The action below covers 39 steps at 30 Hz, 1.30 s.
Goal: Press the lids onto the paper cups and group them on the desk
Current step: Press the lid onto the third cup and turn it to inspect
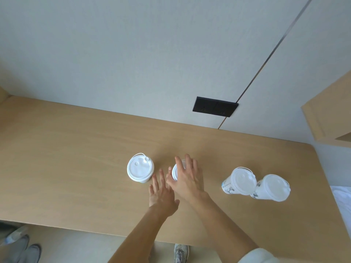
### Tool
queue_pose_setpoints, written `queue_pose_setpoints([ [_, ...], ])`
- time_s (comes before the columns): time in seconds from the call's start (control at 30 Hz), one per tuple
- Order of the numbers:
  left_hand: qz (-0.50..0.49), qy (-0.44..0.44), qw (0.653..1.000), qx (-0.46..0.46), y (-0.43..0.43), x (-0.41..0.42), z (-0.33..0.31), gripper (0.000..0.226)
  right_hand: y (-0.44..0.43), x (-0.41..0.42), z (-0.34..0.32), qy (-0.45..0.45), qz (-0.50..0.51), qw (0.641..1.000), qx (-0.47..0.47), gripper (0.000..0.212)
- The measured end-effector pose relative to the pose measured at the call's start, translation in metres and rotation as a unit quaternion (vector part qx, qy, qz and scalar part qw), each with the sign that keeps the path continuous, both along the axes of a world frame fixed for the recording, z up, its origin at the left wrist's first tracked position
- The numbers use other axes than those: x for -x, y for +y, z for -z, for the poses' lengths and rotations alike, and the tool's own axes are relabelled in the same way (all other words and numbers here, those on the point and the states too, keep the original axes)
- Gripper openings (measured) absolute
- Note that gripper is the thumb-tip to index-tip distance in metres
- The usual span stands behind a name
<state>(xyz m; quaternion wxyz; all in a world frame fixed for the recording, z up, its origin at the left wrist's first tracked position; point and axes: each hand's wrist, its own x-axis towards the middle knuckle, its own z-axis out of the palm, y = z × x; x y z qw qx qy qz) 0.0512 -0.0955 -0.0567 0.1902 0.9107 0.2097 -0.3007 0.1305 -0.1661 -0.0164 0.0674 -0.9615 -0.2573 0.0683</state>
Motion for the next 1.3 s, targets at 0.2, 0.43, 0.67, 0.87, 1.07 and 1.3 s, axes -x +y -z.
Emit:
queue_pose_setpoints([
  [0.2,0.010,-0.006,1.000,0.007,0.003,0.011,-0.001,0.107,0.000,-0.001,-0.004,0.045,-0.002,0.999,0.029,0.081],
  [0.43,0.052,0.011,0.997,0.059,-0.014,0.058,0.001,0.101,-0.031,0.010,-0.028,0.032,0.031,0.999,0.003,0.098],
  [0.67,0.141,-0.014,0.988,0.067,-0.071,0.047,-0.006,0.097,-0.118,-0.005,-0.051,0.002,0.076,0.997,0.008,0.097],
  [0.87,0.116,-0.032,0.989,0.079,-0.125,-0.018,-0.019,0.097,-0.177,-0.044,-0.047,0.030,0.082,0.996,0.000,0.099],
  [1.07,0.067,-0.051,0.996,0.019,-0.152,-0.078,-0.015,0.103,-0.186,-0.068,-0.022,0.013,0.052,0.997,-0.052,0.077],
  [1.3,0.067,-0.017,0.997,-0.017,-0.165,-0.090,-0.007,0.093,-0.195,-0.082,-0.001,0.034,0.019,0.997,-0.062,0.056],
])
